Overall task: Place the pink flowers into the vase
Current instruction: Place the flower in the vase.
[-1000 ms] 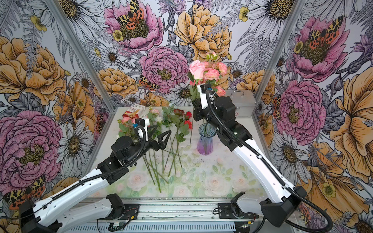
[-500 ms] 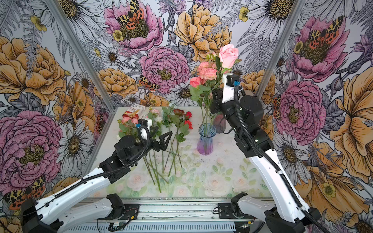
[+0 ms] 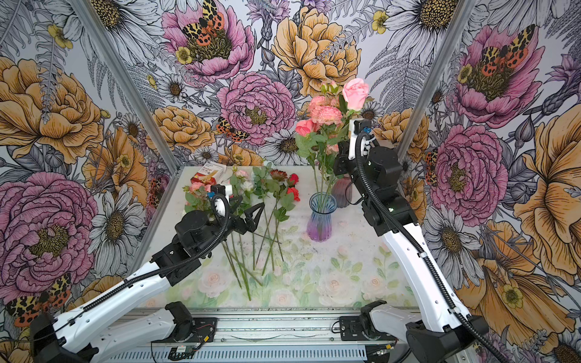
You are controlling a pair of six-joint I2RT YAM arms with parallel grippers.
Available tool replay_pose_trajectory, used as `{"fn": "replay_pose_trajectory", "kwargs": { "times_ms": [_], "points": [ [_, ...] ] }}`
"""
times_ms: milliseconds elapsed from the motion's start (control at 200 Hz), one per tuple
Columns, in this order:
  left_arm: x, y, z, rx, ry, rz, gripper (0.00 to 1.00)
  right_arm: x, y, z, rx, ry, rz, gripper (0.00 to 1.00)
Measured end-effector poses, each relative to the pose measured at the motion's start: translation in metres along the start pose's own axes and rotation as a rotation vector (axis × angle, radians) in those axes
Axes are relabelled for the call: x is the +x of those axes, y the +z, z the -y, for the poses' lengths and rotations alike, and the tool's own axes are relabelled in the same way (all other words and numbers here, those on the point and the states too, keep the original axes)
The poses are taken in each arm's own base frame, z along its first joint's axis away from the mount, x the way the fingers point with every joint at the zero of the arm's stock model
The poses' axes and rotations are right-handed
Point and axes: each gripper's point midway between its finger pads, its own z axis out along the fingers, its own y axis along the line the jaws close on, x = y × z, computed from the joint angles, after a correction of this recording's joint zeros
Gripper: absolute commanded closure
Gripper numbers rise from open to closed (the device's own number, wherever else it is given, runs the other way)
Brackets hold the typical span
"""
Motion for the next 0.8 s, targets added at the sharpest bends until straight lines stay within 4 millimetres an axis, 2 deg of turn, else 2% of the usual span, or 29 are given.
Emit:
{"fn": "replay_pose_trajectory", "kwargs": {
  "times_ms": [200,380,535,630,730,800],
  "points": [
    [0.0,0.001,-0.016,-0.047,-0.033,-0.003,0.01,0.077,0.016,0.001,0.005,0.009,-0.131,1.0],
    [0.004,0.001,-0.021,-0.063,-0.044,-0.021,0.01,0.12,0.022,0.003,0.015,0.043,-0.182,1.0],
    [0.008,0.001,-0.023,-0.069,-0.053,-0.035,0.01,0.144,0.023,0.005,0.027,0.066,-0.203,0.99],
    [0.009,0.001,-0.023,-0.072,-0.059,-0.041,0.01,0.15,0.023,0.005,0.029,0.07,-0.212,0.89],
    [0.011,0.003,-0.024,-0.08,-0.057,-0.044,0.01,0.148,0.023,0.005,0.031,0.078,-0.201,0.84],
    [0.011,0.004,-0.026,-0.099,-0.054,-0.04,0.01,0.146,0.024,0.005,0.031,0.082,-0.194,0.74]
  ]
}}
